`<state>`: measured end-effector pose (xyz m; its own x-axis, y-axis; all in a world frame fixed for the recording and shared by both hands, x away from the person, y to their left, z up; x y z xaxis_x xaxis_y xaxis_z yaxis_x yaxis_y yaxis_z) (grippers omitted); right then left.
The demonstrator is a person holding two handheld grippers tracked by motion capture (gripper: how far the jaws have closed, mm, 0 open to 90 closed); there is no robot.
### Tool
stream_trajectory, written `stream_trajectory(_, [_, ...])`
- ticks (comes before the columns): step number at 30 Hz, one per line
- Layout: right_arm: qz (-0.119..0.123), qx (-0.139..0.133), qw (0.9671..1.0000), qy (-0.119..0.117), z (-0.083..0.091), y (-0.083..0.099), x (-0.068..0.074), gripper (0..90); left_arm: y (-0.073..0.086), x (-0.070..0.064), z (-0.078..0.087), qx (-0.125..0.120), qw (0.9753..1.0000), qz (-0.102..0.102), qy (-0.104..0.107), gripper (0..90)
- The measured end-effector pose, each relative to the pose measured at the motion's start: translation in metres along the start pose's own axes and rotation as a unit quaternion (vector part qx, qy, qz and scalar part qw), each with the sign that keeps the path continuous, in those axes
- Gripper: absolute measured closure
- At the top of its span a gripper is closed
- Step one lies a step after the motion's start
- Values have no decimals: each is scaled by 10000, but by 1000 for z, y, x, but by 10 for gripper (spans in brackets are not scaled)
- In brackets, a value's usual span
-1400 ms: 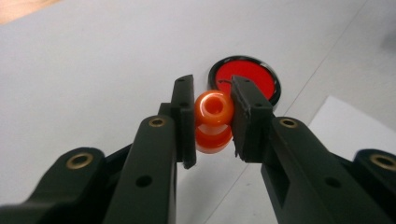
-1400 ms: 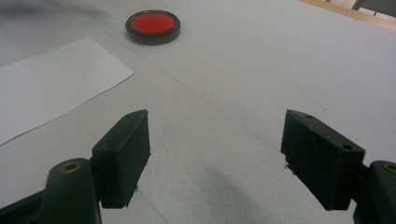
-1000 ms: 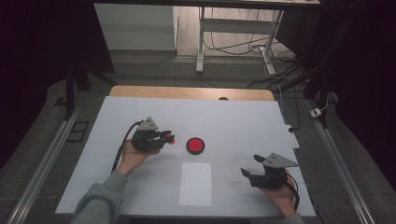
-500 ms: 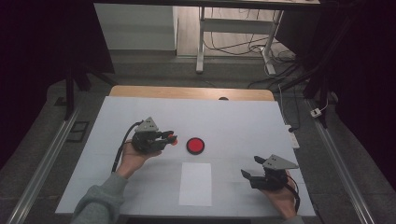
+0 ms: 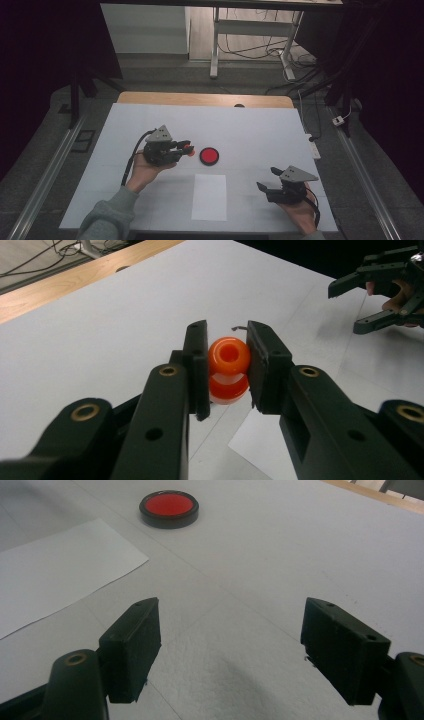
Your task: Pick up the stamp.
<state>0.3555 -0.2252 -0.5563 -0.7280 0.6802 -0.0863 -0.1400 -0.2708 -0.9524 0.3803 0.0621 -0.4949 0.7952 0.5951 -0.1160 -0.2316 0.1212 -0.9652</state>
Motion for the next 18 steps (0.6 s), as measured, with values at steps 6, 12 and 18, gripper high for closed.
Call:
stream_trajectory(6, [-8,-13,10000,-26,-1,0,1,233,-3,-10,-3,-43,9999,-2,141,720])
stream_trajectory(12, [-17,-14,10000,-32,-1,-1,3,233,-6,-25,-9,-78,9994,-10,349,719])
stream_trajectory(18, [-20,-36,10000,-76,-3,-2,6,233,-5,-40,-17,-12,9984,-40,561,720])
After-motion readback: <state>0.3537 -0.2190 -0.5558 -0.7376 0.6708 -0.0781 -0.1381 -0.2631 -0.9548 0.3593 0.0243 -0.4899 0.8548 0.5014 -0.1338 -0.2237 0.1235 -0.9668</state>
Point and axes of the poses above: each handheld gripper's, and its own axes: z roughly backward along the jaws, y roughly out of its underside, x roughly to its left, the point moved 10 cm from there along -z, roughly forward along the jaws, and after that the axes turned 15 degrees about -x, right-handed, at the moved point
